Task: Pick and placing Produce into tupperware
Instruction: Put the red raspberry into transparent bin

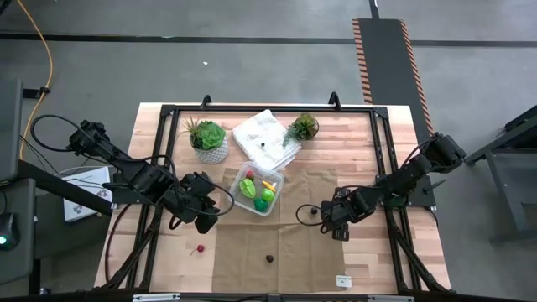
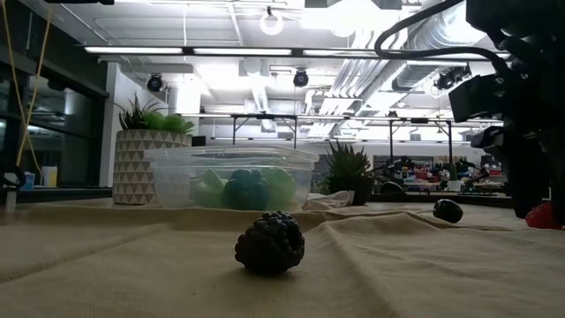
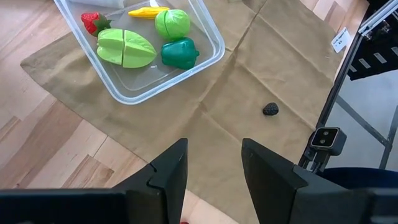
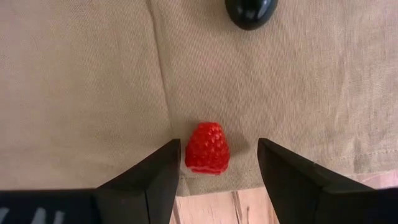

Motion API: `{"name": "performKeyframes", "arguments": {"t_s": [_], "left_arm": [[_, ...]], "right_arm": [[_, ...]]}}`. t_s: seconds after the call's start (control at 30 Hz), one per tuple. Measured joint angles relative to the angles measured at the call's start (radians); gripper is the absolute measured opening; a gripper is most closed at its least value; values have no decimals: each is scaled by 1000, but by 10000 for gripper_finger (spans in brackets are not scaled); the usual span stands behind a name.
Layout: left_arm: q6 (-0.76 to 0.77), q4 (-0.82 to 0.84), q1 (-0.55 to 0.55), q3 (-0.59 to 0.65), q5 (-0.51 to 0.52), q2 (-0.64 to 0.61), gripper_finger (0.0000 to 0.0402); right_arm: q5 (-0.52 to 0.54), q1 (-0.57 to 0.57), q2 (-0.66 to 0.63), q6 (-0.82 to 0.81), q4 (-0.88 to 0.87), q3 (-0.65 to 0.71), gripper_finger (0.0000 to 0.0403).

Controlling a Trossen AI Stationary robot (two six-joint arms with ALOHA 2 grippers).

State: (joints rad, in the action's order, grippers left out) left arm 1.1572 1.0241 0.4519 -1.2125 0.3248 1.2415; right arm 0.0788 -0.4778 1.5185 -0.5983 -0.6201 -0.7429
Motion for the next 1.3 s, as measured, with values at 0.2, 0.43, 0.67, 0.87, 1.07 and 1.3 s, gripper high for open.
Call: {"name": "performKeyframes", "arguments": {"t_s": [0.2, 0.43, 0.67, 0.87, 1.07, 1.3], "left_arm": [[0, 0, 0, 0, 0, 0, 140], [0, 0, 0, 0, 0, 0, 140], [0, 0, 0, 0, 0, 0, 140], [0, 0, 0, 0, 0, 0, 140], [0, 0, 0, 0, 0, 0, 140], [0, 0, 0, 0, 0, 0, 140]], "right_arm": [[0, 0, 0, 4, 0, 0, 186], [-8, 0, 0, 4, 1, 0, 139], [-10, 0, 0, -4, 3, 0, 111], [-30, 0, 0, -8, 17, -7, 92], [-24, 0, -1, 2, 8, -68, 88], [-6, 0, -1, 13, -19, -158, 88]]}}
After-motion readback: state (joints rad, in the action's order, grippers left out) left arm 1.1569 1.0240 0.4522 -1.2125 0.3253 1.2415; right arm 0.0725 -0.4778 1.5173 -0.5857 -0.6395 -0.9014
